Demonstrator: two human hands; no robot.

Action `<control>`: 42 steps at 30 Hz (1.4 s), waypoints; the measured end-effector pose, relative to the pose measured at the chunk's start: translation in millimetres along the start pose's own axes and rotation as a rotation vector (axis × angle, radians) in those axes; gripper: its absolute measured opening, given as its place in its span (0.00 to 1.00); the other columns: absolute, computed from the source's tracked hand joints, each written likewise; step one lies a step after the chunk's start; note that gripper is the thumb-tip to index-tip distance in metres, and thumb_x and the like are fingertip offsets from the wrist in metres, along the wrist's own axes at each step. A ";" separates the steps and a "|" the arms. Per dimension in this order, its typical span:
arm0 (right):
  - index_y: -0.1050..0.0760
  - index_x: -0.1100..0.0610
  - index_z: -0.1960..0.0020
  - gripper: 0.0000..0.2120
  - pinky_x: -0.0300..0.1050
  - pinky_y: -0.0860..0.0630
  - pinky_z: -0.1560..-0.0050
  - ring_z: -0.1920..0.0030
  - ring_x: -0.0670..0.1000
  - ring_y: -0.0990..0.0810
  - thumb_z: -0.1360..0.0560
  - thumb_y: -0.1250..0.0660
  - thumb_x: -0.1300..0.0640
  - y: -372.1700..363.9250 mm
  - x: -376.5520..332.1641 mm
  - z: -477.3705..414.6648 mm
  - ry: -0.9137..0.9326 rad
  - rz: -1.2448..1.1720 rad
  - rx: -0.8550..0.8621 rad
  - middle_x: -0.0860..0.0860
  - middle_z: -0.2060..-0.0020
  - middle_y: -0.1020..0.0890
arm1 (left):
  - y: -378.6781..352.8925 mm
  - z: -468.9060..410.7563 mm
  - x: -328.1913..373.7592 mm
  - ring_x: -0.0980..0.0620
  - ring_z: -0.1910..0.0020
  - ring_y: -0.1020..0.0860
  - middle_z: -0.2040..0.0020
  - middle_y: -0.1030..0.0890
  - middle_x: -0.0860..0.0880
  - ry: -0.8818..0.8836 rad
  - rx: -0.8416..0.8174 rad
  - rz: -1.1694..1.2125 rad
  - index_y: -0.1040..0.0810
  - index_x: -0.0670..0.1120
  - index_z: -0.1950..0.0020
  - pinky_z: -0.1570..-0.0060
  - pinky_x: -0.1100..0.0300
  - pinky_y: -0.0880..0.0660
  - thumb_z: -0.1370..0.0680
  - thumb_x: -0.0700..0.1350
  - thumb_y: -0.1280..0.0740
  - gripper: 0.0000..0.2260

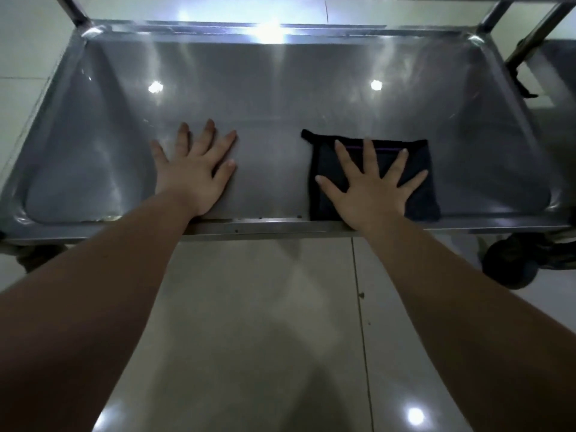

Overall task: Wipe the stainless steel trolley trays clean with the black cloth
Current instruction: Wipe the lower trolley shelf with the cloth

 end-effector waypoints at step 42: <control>0.70 0.31 0.27 0.33 0.81 0.69 0.41 0.28 0.73 0.69 0.28 0.64 0.24 -9.7 -105.3 21.8 0.076 -0.020 -0.003 0.47 0.22 0.65 | 8.2 9.6 4.1 0.44 0.21 0.61 0.20 0.63 0.52 -0.048 0.120 0.167 0.61 0.62 0.21 0.27 0.34 0.59 0.17 0.57 0.53 0.26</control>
Point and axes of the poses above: each hand's wrist, its own z-axis away from the middle knuckle, its own y-axis out of the back of the hand, x = y × z, the point moved 6 cm from there along -z, towards the middle knuckle
